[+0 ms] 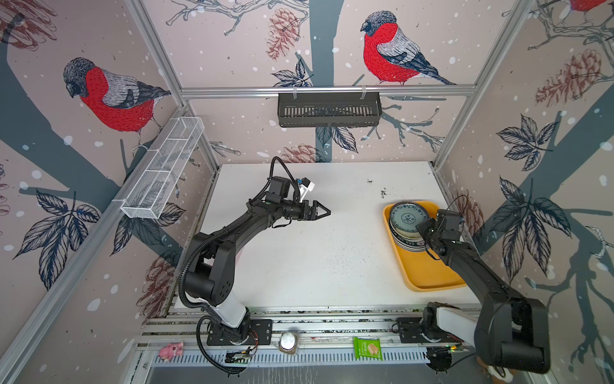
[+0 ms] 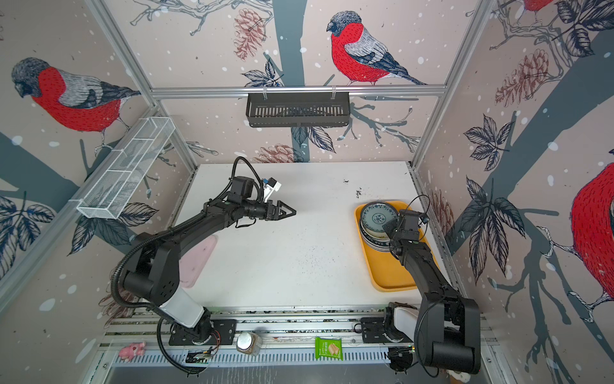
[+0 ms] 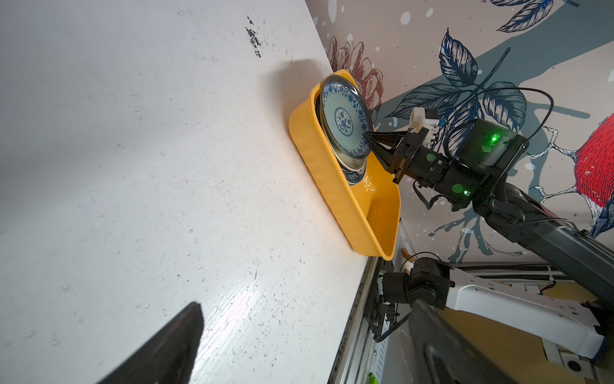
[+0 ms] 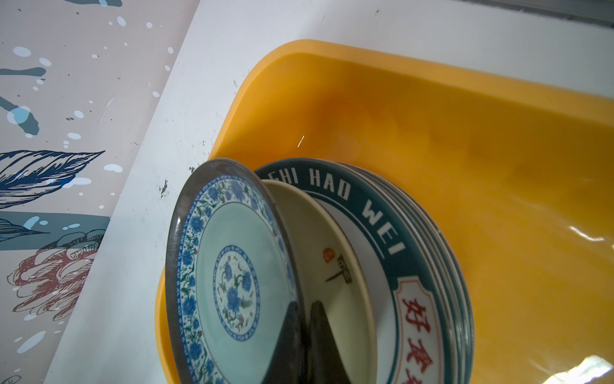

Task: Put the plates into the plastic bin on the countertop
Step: 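Lower the blue-and-white plate onto the front of the stack with the right gripper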

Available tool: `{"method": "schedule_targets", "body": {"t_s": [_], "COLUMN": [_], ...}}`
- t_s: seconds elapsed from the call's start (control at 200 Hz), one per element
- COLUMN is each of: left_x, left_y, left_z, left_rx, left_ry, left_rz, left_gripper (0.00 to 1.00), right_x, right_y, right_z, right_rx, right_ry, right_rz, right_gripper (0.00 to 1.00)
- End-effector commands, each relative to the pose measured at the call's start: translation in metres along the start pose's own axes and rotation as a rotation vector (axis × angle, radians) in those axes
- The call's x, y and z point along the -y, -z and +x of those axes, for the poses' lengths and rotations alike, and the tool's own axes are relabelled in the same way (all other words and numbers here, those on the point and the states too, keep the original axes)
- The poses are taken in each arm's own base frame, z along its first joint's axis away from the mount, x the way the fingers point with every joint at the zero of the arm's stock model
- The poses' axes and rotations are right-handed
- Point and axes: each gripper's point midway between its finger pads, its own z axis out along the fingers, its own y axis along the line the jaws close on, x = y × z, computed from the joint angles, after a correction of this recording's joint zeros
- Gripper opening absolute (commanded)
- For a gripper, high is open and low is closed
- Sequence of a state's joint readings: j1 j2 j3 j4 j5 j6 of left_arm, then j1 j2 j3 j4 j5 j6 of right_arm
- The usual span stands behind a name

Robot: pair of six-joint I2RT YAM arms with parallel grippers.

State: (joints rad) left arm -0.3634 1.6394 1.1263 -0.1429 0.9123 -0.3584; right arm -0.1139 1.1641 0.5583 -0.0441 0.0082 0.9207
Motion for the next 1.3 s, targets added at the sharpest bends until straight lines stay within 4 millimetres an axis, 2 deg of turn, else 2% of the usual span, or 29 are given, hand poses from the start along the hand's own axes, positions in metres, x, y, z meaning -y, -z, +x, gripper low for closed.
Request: {"method": "schedule_targets", "body": {"t_s": [0.0,0.775,1.016,1.296], "left_x": [0.003,0.003,0.004,0.005], "left_y": [0.001,0.002,0.003,0.003], "left_z": [-0.002,-0.002,-0.002,-0.002], "left_rx": [0.001,0.004,0.005,0.005], "left_ry": [-0.029,-0.029,-0.03,-0.032], "left_rz": [-0.001,-0.01,-0.011,-0.008], "left_gripper": [0.97,0.97,0.97,0.97], "right_x": [0.009,0.013,0.007,0.003], "right_y": [0.001,0.01,0.015,0.016], "right_z": [0.003,-0.001,-0.005,-0.005], "right_rx": [-0.008,0.023,0.038,0.035], "right_ry": [-0.002,0.012,0.029,0.045], "right_rz": [0.04,0.052,0.024,0.004], "right_gripper": [0.05,0.35,0.48,0.68]}}
